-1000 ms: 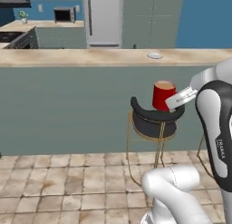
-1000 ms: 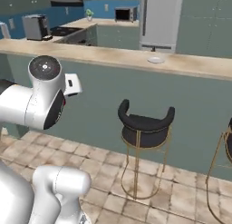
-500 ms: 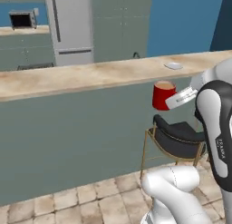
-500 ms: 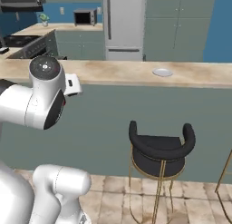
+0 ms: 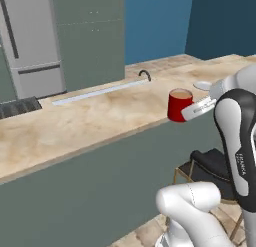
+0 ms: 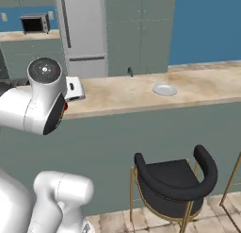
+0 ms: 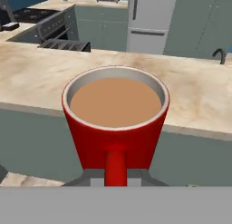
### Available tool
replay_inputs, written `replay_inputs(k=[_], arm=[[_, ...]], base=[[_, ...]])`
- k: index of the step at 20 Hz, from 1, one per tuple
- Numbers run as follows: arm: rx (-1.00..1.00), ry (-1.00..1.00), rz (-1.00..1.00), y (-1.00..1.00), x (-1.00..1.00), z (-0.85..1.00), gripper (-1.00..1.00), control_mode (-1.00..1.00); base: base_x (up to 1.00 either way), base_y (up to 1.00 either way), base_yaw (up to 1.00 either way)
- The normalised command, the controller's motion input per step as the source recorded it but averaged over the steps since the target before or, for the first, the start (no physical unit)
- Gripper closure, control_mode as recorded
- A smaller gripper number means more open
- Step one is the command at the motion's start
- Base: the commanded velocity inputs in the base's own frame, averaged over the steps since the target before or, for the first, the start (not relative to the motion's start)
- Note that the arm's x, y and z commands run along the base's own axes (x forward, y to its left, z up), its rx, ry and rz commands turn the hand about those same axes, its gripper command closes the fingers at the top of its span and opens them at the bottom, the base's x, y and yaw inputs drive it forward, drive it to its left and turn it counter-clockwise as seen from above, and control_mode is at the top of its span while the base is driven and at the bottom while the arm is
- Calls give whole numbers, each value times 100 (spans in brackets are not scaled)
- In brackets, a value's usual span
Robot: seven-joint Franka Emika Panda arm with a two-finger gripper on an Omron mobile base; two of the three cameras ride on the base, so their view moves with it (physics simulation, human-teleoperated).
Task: Pick the cup of tea, navigate to the dining table, and place it on the saucer.
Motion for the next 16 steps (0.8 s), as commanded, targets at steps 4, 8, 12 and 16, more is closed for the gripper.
replay_inputs(k=[4,8,12,16], arm=[[0,0,0,0,0,0,100,100],[0,0,0,0,0,0,100,100],[0,0,0,0,0,0,100,100],[0,0,0,0,0,0,100,100]], base=[[100,8,-24],[98,0,-6],[28,0,0],[0,0,0]])
